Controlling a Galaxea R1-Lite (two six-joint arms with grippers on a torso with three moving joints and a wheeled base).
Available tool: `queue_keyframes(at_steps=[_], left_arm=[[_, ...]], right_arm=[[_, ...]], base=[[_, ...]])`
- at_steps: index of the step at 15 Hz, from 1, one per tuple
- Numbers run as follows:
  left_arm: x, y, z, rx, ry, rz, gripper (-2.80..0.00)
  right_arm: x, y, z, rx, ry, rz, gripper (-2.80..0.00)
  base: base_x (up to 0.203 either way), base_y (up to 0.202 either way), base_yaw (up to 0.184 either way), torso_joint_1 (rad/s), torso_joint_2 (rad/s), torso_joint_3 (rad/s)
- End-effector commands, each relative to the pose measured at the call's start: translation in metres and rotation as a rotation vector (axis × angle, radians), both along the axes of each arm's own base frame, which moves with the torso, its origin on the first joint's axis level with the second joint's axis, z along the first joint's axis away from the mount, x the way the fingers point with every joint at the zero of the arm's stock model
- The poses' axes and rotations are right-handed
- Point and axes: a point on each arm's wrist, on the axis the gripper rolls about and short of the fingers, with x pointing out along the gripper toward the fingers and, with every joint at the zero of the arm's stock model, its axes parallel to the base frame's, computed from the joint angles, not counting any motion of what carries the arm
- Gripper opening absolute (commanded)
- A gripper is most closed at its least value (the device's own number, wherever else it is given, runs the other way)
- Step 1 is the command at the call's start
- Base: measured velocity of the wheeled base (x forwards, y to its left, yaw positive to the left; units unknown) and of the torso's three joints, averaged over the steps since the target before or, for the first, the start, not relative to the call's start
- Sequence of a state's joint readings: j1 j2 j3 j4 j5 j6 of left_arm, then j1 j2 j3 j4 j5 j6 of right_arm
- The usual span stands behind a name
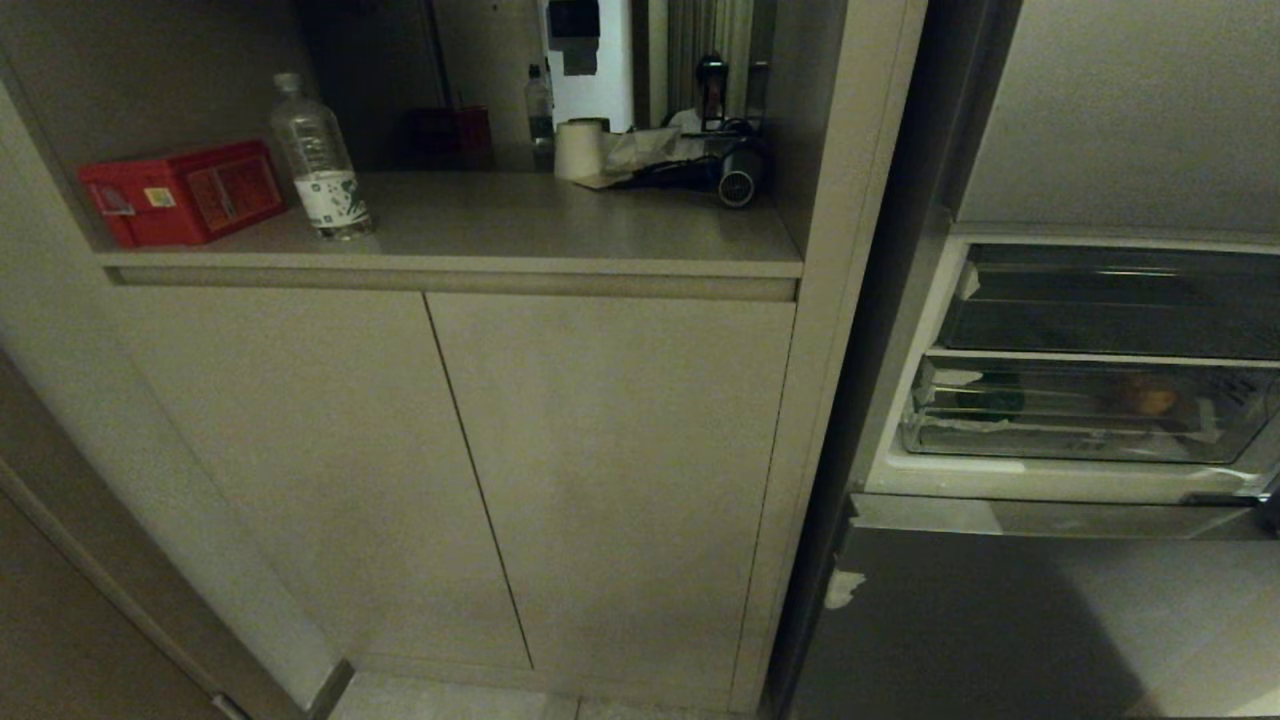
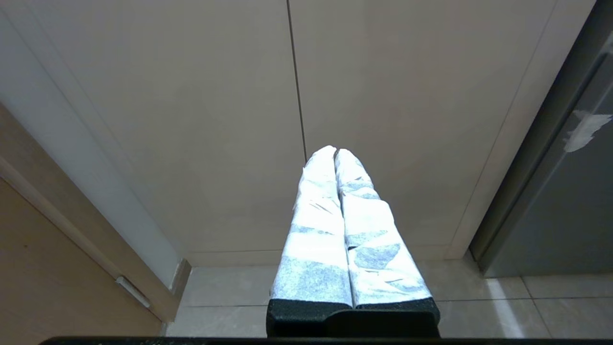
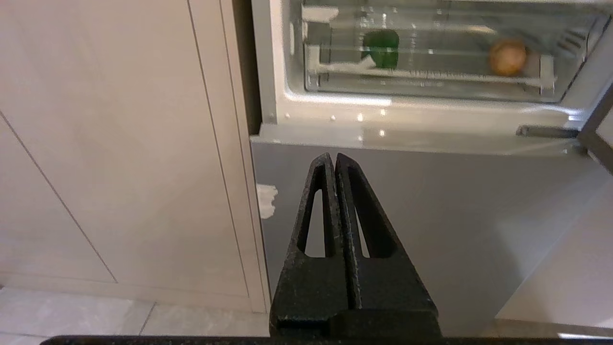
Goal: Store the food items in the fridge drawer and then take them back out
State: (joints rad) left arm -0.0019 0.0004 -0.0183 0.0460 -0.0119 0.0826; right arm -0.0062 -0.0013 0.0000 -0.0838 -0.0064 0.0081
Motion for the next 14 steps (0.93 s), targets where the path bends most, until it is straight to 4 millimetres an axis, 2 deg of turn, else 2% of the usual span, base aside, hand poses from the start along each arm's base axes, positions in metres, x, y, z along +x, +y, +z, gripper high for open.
queue_keyframes(at_steps=[1,9,12,14], left_arm=[[0.000,0.000,0.000,0.000,0.003,0.000,-2.80],[0.000,0.000,0.000,0.000,0.003,0.000,-2.80],[0.000,0.000,0.000,0.000,0.003,0.000,-2.80],[0.000,0.000,0.000,0.000,0.003,0.000,-2.80]], right_arm=[[0.002,0.000,-0.008,0.001,0.030,-0.002,-2.80],[0.002,0.000,-0.008,0.000,0.030,-0.001,-2.80],[0.003,0.000,-0.009,-0.043,0.032,0.004,-2.80],[-0.001,0.000,0.005,-0.085,-0.007,0.005,-2.80]], base=[[0.000,0.000,0.000,-0.164,0.37,0.212],[0.000,0.000,0.000,-0.196,0.48,0.277],[0.000,0.000,0.000,-0.049,0.12,0.073],[0.000,0.000,0.000,-0.006,0.02,0.015]])
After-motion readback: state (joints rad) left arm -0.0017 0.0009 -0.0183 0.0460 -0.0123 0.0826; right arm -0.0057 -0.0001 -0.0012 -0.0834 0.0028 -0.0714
